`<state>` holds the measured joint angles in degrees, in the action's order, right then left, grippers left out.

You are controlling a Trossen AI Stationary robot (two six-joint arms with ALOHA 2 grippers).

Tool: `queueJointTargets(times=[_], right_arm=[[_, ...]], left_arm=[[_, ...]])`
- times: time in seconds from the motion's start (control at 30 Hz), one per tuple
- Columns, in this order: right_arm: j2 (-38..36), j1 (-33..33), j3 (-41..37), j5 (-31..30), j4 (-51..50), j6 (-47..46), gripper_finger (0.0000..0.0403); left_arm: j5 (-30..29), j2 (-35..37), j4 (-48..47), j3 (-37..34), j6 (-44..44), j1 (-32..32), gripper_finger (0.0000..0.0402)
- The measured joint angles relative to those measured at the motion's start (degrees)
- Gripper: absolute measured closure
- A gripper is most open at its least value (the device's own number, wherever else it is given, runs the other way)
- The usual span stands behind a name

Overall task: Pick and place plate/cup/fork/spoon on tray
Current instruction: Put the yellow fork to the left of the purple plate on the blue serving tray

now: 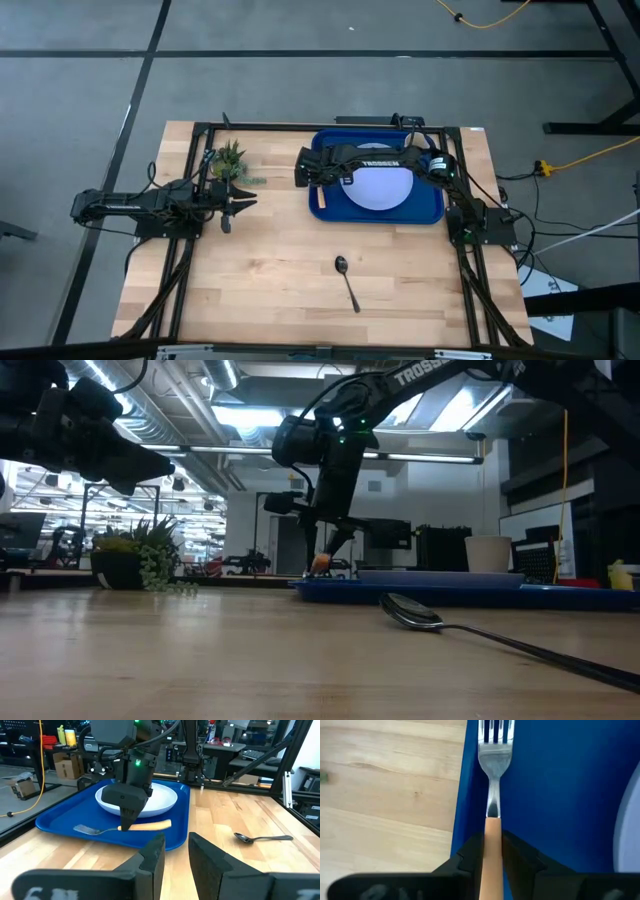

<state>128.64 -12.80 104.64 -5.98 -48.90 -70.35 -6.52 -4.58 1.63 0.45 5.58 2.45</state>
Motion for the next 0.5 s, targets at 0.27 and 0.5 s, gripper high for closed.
queueJointTargets(times=[0.27,0.5], right_arm=[[0.0,0.0,0.0,-1.0,-0.7,-1.2,0.0328],[0.0,0.0,0.0,-1.9,-2.4,-3.1,0.0312]], left_arm=[[0.0,0.0,0.0,0.0,0.0,0.0,0.0322],[0.0,0.0,0.0,0.0,0.0,0.0,0.0322]])
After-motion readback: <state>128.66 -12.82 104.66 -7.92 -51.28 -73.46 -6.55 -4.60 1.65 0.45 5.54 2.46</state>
